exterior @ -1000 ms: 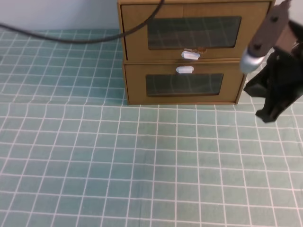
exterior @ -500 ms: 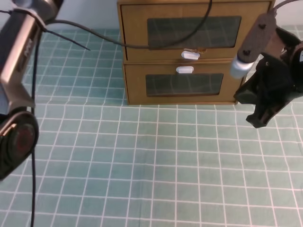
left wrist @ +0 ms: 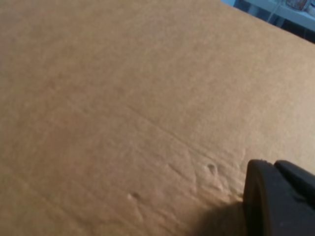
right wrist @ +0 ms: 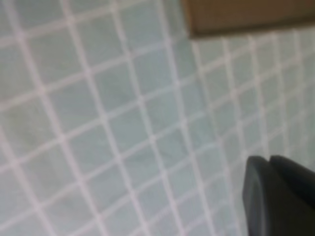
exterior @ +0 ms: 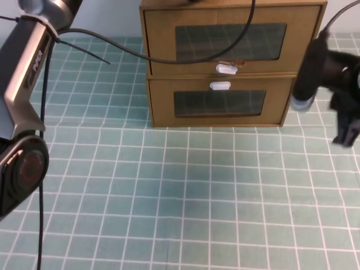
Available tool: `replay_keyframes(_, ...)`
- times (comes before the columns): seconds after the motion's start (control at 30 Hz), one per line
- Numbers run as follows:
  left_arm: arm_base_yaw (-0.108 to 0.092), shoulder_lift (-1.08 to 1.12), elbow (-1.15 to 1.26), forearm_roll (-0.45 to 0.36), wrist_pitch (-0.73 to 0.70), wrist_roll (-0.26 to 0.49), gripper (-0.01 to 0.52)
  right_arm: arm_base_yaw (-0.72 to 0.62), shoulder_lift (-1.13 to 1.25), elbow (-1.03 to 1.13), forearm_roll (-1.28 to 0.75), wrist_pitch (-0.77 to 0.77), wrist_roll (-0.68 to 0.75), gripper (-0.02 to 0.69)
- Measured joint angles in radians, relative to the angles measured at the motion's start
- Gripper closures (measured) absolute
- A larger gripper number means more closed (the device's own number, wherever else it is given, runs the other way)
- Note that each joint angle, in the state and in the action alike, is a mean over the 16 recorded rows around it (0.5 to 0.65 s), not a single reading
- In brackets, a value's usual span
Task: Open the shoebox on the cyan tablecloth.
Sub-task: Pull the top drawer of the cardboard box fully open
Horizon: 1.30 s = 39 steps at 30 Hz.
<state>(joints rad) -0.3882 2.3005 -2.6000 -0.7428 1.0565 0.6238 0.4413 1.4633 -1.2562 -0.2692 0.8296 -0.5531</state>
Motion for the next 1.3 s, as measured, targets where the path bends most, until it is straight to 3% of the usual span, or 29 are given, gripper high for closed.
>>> replay_keyframes(0.43,0.0,0.0,-0.003,0.005,0.002,-0.029,0.519,0.151,0.025,-0.041,-0.673,-0.15,0.386,0.679)
replay_keyframes(0.83,0.0,0.0,-0.004,0.017,0.011,-0.057,0.519,0.34,0.065,0.116,-1.256,-0.249,0.857,0.679)
replay_keyframes(1.1,0.0,-0.002,-0.005,0.033,0.029,-0.062,0.519,0.375,0.147,0.187,-1.375,-0.217,1.01,0.669)
replay_keyframes(1.3,0.0,-0.003,-0.008,0.045,0.042,-0.064,0.519,0.377,0.224,0.145,-1.38,-0.199,1.095,0.6)
